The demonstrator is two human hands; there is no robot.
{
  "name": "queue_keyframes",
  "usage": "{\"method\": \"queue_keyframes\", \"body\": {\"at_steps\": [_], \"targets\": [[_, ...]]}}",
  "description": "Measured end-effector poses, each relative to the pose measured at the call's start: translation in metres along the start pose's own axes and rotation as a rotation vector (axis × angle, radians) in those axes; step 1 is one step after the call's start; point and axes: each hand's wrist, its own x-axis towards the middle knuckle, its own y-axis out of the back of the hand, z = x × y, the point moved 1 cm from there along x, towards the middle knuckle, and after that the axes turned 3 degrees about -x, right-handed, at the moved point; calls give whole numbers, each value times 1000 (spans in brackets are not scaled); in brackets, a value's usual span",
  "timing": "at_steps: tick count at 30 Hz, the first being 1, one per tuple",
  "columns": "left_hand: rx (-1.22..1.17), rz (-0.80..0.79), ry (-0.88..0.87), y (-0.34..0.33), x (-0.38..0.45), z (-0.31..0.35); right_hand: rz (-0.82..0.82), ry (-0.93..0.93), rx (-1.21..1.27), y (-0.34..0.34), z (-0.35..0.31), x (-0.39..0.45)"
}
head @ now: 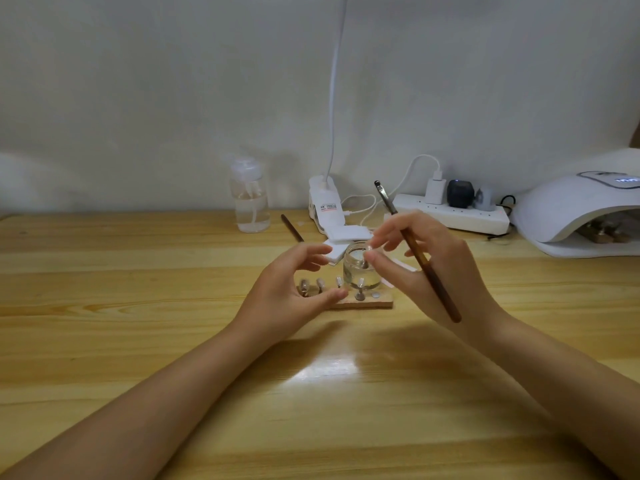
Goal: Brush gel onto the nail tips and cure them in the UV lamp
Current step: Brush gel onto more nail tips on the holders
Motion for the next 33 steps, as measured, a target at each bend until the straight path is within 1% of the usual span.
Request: {"method": "queue_keyframes", "body": {"at_steps": [6, 12, 20, 33], "targets": [[20, -80, 69, 0, 0, -4, -101, 21, -55, 13, 14, 2], [2, -77, 70, 1, 0, -4, -173, -5, -80, 8, 25, -6], [-16, -85, 71, 1, 1, -7, -190, -2, -72, 4, 33, -8], [21, -82, 34, 1, 1, -6, -213, 18, -65, 2, 36, -10]]}}
